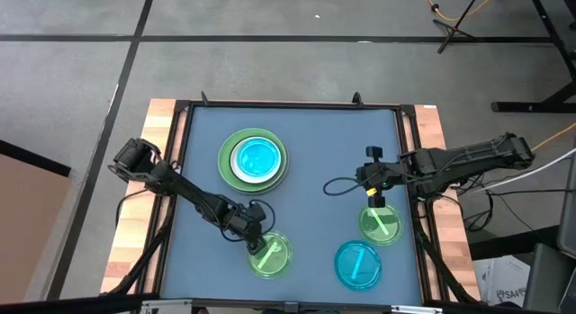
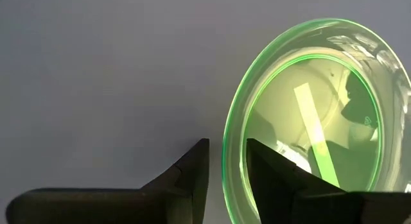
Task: Stack plastic plates
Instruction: Stack the left light green plate on top of the blue plate
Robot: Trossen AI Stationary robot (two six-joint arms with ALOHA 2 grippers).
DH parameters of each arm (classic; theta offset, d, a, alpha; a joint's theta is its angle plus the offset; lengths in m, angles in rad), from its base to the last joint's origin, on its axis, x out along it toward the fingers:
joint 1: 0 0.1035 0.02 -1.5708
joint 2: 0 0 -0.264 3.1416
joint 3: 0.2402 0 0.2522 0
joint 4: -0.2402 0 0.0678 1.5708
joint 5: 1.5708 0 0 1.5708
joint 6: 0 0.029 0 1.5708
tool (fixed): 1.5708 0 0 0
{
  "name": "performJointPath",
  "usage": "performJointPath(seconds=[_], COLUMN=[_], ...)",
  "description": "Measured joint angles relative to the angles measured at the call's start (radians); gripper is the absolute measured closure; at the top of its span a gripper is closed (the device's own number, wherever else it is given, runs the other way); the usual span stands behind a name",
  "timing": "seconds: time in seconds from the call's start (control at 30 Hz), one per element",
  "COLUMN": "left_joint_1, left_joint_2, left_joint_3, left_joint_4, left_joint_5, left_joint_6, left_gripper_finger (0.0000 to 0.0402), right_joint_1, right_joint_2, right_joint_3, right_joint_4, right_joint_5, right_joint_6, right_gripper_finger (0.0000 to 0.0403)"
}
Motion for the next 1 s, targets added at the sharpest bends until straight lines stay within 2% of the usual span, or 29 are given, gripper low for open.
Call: performJointPath(seconds=[0.63, 1.0], left_joint_1=[-0.001, 0.0], left_joint_2=[0.007, 0.009], left_joint_3=[0.001, 0.0], left_joint_4=[0.005, 0.007], left_joint_5=[-0.01, -0.012], left_joint_6=[0.007, 0.006], left_gripper_finger=[0.0308, 0.0376], right_joint_1=[0.0, 0.0], right_joint_2=[0.0, 0.0], right_joint_3=[0.0, 0.0], right_joint_4=[0.001, 0.001], right_joint_5=[0.0, 0.0], right_joint_6=[0.0, 0.0], right_gripper_finger=[0.0329, 0.0329])
